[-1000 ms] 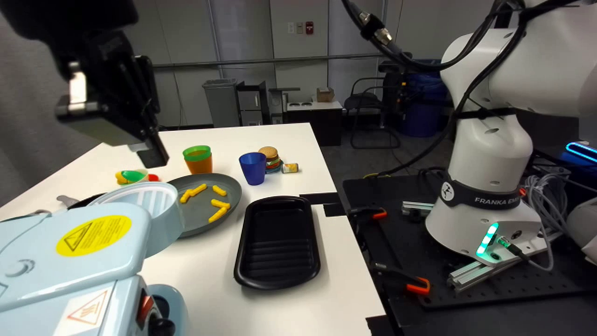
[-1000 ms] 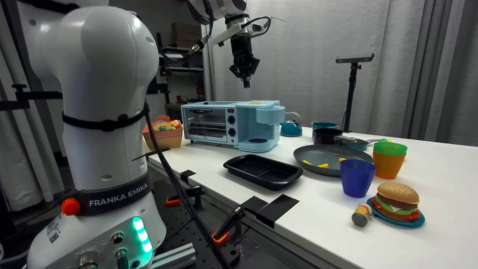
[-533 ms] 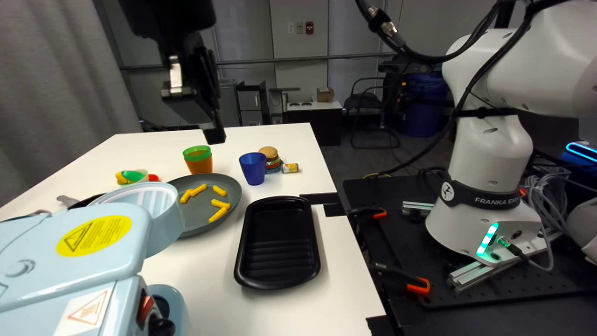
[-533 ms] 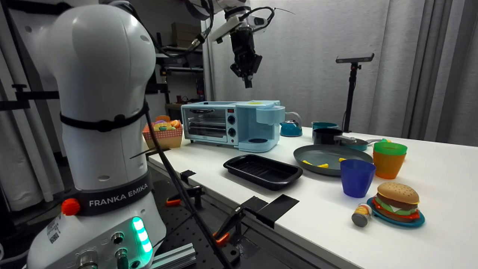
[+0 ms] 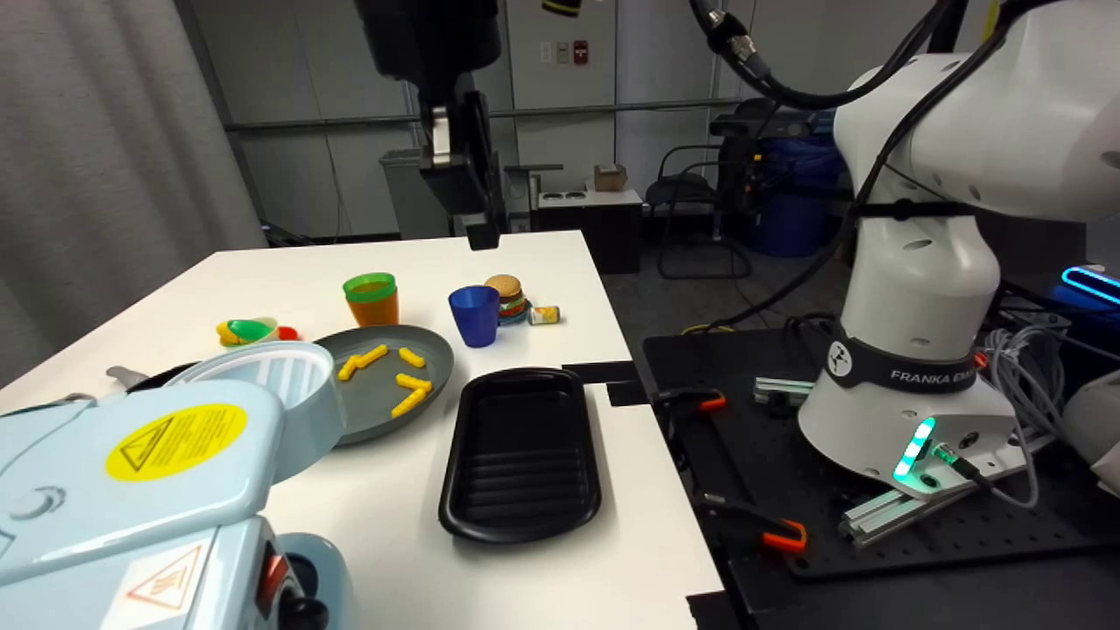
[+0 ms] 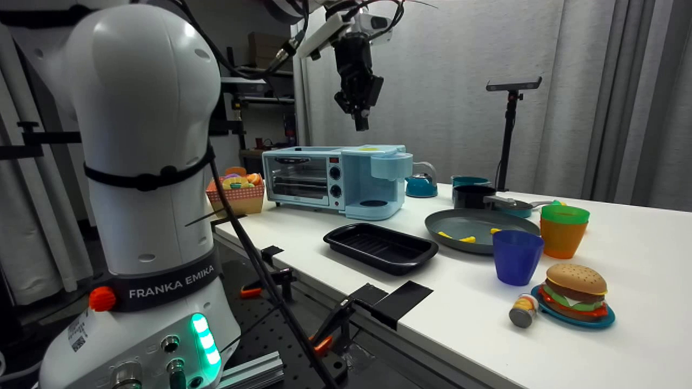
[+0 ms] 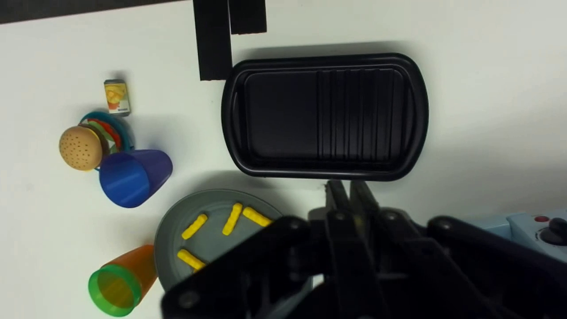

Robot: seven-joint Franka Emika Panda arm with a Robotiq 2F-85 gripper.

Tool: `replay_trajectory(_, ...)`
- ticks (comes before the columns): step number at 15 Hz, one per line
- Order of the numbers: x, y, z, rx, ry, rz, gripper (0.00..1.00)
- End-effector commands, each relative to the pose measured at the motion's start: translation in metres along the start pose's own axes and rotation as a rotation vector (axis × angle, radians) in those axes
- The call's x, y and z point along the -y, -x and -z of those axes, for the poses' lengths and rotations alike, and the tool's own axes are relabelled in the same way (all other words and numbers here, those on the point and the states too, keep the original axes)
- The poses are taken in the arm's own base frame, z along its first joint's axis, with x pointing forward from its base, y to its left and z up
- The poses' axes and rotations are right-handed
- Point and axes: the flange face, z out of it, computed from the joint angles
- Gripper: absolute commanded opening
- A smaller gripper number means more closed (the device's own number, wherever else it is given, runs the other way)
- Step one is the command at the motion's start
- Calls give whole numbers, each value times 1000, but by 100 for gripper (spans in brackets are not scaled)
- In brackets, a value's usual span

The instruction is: Press the button on the top of the coffeemaker to open the chamber

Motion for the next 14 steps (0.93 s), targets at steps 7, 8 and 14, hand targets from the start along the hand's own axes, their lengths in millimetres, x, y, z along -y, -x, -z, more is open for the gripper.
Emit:
replay_trajectory(7,-18,32,-4,-25,21,2,87)
replay_trajectory(8,-19,33,-4,-25,23,4,94)
replay_trajectory(14,-19,34,-1,-27,27,17,100)
